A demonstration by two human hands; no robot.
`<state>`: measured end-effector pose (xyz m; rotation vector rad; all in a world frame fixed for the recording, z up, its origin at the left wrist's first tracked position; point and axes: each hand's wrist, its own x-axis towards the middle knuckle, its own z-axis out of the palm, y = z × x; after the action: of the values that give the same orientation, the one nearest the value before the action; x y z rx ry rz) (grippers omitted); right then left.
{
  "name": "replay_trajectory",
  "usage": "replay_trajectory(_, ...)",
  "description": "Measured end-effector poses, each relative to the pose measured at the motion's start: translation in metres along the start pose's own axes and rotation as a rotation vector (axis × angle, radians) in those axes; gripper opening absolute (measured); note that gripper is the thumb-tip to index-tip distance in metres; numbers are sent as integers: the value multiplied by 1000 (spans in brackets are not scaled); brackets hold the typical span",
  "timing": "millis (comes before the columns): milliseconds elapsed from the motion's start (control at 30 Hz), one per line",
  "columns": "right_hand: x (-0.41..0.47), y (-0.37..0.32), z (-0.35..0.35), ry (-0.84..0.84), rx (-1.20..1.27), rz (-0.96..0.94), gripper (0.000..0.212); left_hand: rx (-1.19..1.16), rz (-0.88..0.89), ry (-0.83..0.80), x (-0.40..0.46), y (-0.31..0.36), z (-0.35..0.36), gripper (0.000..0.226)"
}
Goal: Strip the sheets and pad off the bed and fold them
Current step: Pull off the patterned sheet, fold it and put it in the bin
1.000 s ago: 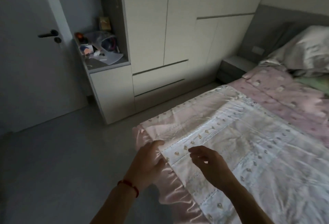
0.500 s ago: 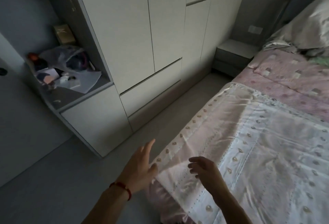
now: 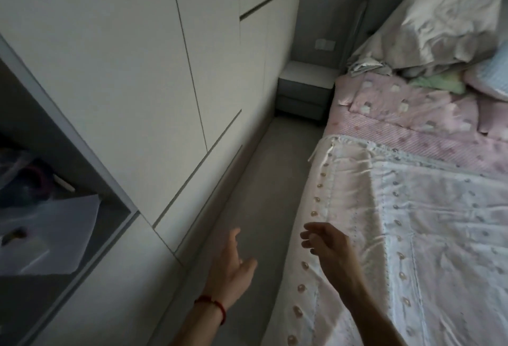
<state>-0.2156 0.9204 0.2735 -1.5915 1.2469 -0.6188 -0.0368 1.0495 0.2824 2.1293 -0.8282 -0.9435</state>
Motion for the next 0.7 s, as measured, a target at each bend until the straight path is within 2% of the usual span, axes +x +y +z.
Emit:
replay_trajectory(33,8,-11,17,53,-9,27,22,35,47,-77,24,2,-22,67)
replay_trajectory(133,26,-26,40,21,-172,99,19,95,104,-212,67,9,-68,61)
replay_trajectory(200,40,-31,47,-4,-249,153,20,143,137,-219,106,16,-95,51)
replay_trajectory(267,53,-33,43,81,-224,203,20,210,183,-254,155,38,-104,41)
replay_trajectory(333,56,-32,33,203,-170,258,21,246,245,-302,186,69,-86,36)
replay_trajectory(400,67,-24,26,296,-75,336,20,248,287,-420,208,104,-49,34)
replay_trajectory(533,126,3,27,397,61,371,19,333,337,-659,252,160,36,33)
replay_trajectory(600,160,16,24,401,133,395,16,394,363,-691,283,178,57,32)
replay_trajectory(700,222,37,1,427,200,491,15,510,352,-648,353,200,82,27)
